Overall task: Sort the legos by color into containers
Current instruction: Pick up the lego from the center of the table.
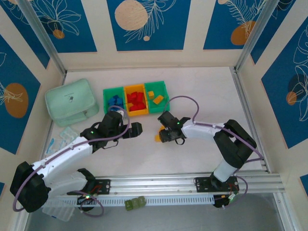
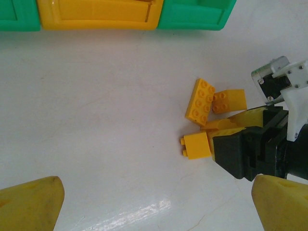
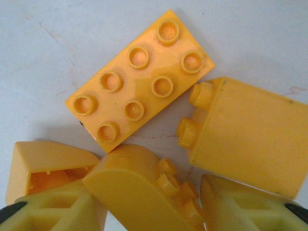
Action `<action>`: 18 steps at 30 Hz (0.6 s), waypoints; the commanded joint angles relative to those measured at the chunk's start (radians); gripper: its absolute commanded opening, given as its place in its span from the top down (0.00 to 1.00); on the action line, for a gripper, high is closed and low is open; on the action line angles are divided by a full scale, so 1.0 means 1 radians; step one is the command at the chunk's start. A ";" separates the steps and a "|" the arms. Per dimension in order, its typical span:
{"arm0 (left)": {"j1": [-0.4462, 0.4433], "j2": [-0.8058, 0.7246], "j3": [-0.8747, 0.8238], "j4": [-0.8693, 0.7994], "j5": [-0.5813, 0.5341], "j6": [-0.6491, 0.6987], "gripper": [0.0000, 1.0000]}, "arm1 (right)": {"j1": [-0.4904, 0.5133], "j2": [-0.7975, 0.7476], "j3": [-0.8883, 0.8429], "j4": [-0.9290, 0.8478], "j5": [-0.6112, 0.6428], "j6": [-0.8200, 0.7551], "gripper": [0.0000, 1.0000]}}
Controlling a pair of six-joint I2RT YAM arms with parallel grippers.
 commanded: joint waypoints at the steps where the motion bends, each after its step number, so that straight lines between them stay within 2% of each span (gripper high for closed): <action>1: -0.008 -0.006 0.003 0.007 -0.020 0.001 0.01 | 0.010 -0.003 0.006 -0.005 0.011 -0.008 0.52; 6: -0.008 -0.002 0.006 0.007 -0.023 0.005 0.01 | 0.020 -0.031 -0.004 -0.024 0.013 -0.010 0.59; 11: -0.008 -0.002 0.021 -0.007 -0.029 0.022 0.01 | 0.022 -0.064 -0.009 -0.041 0.018 -0.015 0.72; 18: -0.001 -0.001 0.077 -0.058 -0.052 0.065 0.01 | 0.018 -0.140 0.034 -0.094 -0.011 -0.022 0.77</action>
